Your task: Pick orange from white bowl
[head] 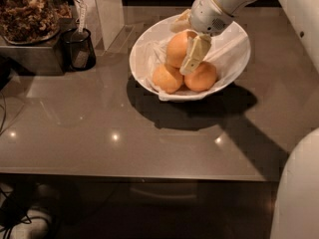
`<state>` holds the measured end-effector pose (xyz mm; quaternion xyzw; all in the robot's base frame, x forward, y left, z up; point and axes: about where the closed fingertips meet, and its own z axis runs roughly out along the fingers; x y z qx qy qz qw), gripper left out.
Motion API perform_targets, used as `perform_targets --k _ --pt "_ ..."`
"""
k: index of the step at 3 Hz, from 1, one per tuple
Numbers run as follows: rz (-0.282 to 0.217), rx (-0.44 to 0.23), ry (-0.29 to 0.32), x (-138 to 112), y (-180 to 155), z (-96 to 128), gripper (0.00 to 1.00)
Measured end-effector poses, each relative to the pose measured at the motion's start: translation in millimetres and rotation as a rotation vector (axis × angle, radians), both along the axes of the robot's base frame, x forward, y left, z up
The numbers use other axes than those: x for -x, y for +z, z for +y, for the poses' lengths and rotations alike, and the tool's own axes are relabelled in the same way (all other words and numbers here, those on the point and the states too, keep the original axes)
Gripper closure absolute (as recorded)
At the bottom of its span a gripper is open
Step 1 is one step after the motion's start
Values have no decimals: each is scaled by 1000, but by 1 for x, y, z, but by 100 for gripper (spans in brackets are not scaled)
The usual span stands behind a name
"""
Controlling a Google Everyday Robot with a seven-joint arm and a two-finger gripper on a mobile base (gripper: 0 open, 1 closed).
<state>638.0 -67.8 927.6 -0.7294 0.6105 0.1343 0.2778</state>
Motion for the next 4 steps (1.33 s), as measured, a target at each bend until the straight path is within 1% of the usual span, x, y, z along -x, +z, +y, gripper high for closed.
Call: perform_targets --k 3,4 --pt "0 0 0 0 0 0 88" --pt "0 0 0 0 0 0 100"
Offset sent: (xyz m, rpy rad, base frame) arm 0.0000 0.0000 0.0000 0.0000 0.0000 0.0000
